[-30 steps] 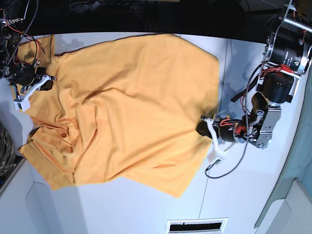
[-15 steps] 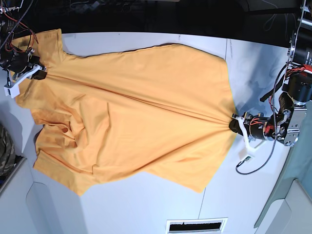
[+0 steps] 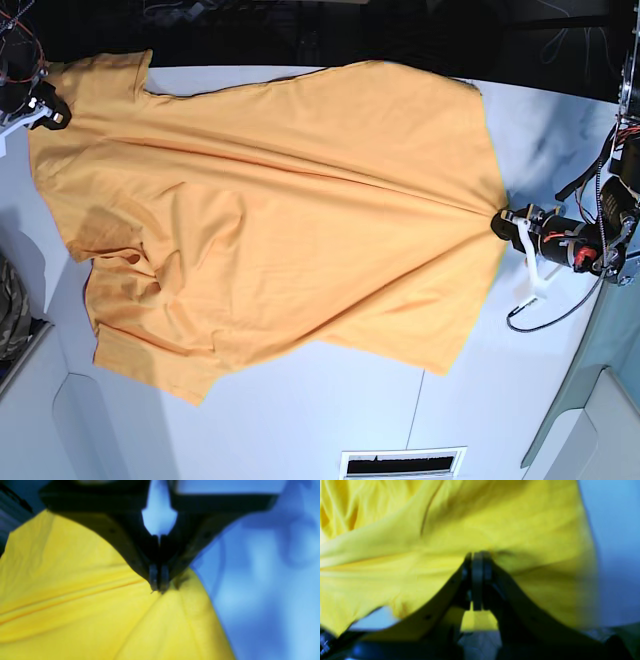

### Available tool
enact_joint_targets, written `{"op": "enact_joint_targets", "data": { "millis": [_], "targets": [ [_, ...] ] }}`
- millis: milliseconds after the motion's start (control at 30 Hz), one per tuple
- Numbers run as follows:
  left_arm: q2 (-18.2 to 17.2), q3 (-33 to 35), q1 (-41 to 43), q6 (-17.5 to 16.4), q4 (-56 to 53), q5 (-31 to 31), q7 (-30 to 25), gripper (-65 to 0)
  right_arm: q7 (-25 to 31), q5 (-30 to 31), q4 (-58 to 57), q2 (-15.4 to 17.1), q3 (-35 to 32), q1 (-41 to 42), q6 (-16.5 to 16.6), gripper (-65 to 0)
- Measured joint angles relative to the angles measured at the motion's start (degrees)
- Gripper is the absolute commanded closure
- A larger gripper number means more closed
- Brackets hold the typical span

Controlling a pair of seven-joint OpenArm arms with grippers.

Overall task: Layout the t-shirt on the table in an organized manner, then fold the t-shirt properly
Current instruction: 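Pull the held shirt edge with the left gripper away from the right gripper, then regrasp the shirt near the sleeve with the right gripper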

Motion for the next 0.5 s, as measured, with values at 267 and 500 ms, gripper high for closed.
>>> {"op": "enact_joint_targets", "data": {
  "millis": [267,500],
  "targets": [
    [-1.7,0.0,-0.3,0.1,7.8,-2.8,-0.2,0.0,1.0,0.0,3.3,-0.1,0.3,6.6,0.5,0.0],
    [-1.7,0.0,1.0,0.2,8.0,-3.7,-0.2,0.0,3.8,-3.0,3.3,0.2,-6.1,14.8,0.7,0.0]
  ]
}}
